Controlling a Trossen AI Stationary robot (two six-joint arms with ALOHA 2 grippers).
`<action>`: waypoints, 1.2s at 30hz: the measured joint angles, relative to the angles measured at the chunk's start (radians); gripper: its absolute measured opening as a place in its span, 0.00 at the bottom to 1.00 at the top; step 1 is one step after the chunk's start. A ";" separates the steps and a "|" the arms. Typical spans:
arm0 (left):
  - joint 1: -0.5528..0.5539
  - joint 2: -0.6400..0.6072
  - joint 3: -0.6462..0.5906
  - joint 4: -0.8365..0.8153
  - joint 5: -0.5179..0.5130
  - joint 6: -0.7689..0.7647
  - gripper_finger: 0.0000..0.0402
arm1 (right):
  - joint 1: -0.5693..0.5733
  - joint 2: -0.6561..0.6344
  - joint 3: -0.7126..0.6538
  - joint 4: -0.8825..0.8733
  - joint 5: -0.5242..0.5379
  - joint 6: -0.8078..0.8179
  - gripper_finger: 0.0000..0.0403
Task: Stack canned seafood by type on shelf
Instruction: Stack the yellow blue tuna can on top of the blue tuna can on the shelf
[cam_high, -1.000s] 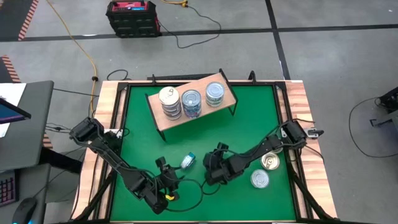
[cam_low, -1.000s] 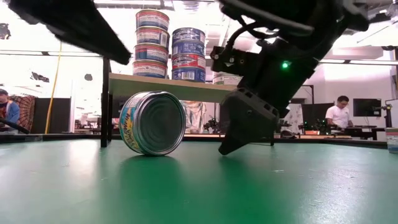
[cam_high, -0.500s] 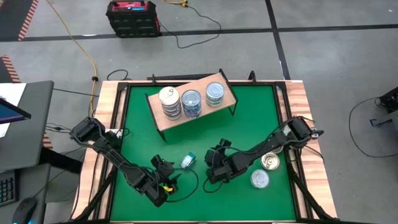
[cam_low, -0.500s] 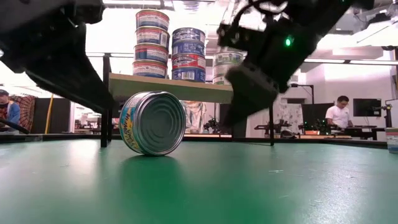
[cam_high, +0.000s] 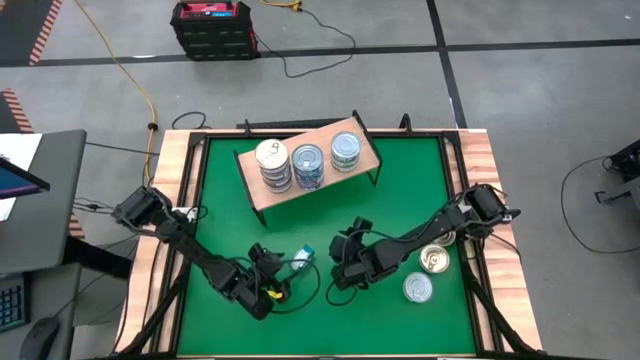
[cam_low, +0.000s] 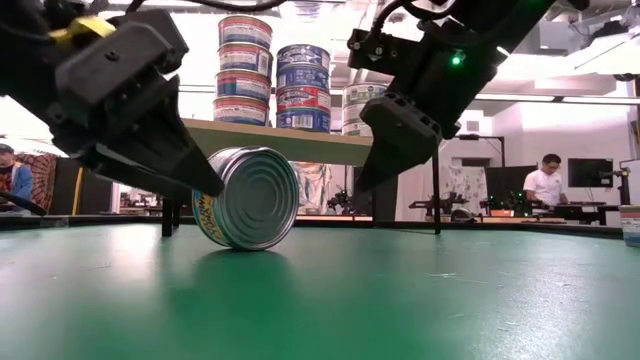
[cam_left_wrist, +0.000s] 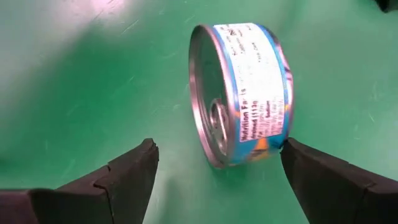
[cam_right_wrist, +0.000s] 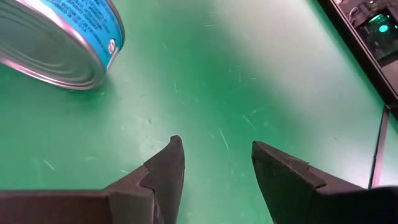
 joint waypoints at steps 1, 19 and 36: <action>0.002 0.000 -0.008 0.017 -0.001 0.008 0.82 | -0.003 0.000 0.000 0.001 0.000 -0.002 0.54; 0.054 0.080 -0.011 0.138 -0.054 0.283 0.78 | -0.013 0.000 -0.009 0.000 -0.006 -0.007 0.54; 0.052 0.074 0.057 0.212 -0.055 0.645 0.34 | 0.028 0.000 -0.011 -0.021 -0.016 0.038 0.54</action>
